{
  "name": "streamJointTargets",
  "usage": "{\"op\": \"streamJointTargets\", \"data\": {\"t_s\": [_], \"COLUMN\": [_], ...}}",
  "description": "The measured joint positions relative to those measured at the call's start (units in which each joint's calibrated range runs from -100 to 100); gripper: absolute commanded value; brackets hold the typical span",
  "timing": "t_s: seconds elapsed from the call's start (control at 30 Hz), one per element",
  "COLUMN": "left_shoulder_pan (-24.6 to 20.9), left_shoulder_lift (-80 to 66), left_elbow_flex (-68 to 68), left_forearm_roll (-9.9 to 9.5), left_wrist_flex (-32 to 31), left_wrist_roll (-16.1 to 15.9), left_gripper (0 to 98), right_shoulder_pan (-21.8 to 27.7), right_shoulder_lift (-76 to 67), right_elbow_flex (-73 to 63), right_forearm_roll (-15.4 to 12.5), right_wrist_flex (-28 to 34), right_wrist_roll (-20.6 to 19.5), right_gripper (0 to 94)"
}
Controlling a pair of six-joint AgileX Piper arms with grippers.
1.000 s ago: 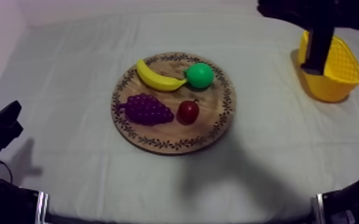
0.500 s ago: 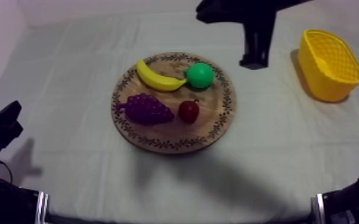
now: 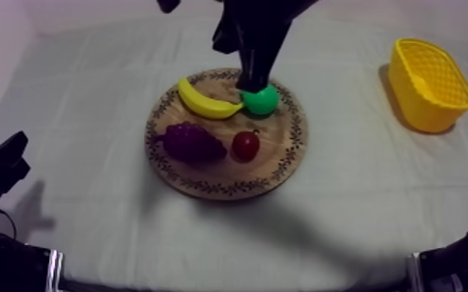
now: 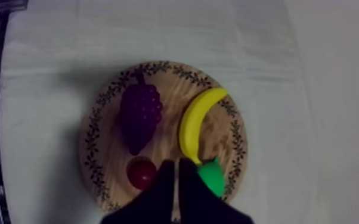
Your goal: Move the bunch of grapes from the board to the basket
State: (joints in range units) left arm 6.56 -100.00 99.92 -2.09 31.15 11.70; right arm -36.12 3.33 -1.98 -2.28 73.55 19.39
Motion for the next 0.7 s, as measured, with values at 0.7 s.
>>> {"op": "streamJointTargets", "data": {"t_s": [0.7], "left_shoulder_pan": [0.0], "left_shoulder_lift": [0.0], "left_elbow_flex": [0.0], "left_forearm_roll": [0.00], "left_wrist_flex": [0.0], "left_wrist_roll": [0.0], "left_gripper": [0.1], "right_shoulder_pan": [1.8], "right_shoulder_lift": [10.0], "right_elbow_flex": [-7.5], "right_forearm_roll": [-5.2], "right_wrist_flex": [10.5], "right_wrist_roll": [2.2], "right_gripper": [17.7]}}
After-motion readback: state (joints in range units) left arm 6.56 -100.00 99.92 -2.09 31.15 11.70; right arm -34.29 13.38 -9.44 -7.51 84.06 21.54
